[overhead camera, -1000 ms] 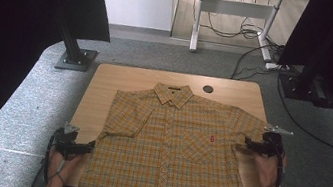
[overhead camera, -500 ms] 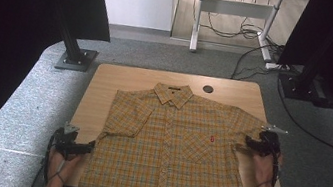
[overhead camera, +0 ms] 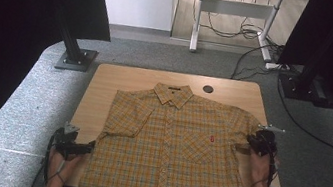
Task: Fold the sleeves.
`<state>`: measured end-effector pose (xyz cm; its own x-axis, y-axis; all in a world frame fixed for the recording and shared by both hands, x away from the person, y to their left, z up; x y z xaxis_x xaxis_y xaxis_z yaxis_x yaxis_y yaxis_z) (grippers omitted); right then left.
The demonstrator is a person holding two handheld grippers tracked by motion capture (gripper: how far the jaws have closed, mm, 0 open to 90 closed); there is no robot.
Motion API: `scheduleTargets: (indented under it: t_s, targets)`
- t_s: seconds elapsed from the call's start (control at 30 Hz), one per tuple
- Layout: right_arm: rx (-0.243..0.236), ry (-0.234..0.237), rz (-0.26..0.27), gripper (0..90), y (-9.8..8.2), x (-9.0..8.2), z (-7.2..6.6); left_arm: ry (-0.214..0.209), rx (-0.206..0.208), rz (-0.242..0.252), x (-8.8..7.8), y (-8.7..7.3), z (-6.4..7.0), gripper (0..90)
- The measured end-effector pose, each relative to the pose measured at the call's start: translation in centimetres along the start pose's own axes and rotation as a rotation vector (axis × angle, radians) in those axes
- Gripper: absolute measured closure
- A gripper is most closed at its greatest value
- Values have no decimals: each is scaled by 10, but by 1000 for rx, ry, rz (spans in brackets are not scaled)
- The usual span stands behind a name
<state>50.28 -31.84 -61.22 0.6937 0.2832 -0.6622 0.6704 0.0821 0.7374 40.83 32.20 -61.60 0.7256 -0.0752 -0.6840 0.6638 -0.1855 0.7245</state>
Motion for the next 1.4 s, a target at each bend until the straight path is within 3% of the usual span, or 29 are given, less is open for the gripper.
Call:
scheduleTargets:
  t_s: [0.13, 0.27, 0.7, 1.1, 1.4]
  targets:
    - [13, 17, 4, 830, 2, -1, -4, -1, 0, 0, 0, 0, 0, 49]
    - [-4, 31, 32, 831, 12, -6, -12, -1, 0, 1, 0, 0, 0, 50]
    - [-96, 108, 96, 821, 41, -12, -59, -3, 2, 2, 0, 0, 0, 53]
    - [-209, 163, 66, 817, 49, 6, -107, -5, 4, 2, 0, 0, 1, 54]
    - [-256, 202, 36, 817, 49, 21, -136, -6, 5, 2, 0, 0, 1, 54]
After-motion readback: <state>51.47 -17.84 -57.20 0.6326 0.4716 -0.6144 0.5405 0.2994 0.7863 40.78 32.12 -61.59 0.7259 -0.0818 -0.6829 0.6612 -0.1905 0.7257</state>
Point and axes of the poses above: each handheld gripper's, and its own axes: x roughly forward along the jaws, y roughly out of its top, z roughly to its right, the point moved 9 cm from there along x, roughly forward along the jaws, and after that the axes turned 6 degrees about y, right-handed, at the moved point
